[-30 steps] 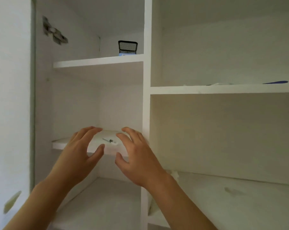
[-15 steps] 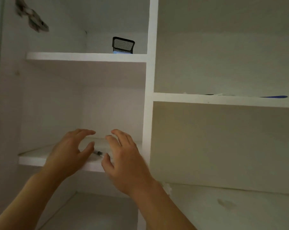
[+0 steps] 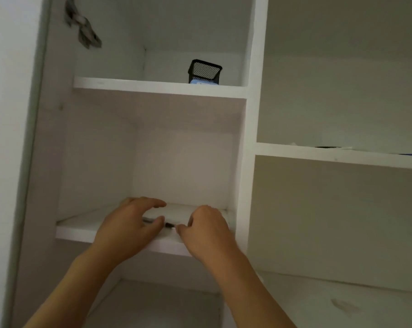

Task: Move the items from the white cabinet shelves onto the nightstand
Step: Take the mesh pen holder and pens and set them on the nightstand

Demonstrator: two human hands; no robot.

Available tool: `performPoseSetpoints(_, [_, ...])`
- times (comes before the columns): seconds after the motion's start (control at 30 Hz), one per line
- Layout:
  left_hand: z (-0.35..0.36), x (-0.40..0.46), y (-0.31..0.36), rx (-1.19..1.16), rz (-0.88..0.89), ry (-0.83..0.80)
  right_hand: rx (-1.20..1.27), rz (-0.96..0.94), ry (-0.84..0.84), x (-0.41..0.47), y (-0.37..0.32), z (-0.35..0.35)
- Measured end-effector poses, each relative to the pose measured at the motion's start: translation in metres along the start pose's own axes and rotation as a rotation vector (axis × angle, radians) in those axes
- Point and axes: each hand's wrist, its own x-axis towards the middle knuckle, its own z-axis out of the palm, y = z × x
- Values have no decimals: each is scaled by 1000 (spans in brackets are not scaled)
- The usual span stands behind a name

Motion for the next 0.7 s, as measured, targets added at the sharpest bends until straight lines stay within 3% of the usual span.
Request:
performPoseSetpoints(0.13, [-3, 0, 1, -25, -3, 2, -8, -20, 46, -1, -2, 0])
performPoseSetpoints(0.33, [-2, 0, -5, -53, 34, -19, 61, -214, 180, -11, 0, 0])
performPoseSetpoints(0.7, [-1, -3, -2, -135, 87, 74, 89, -363, 310, -10, 5, 3])
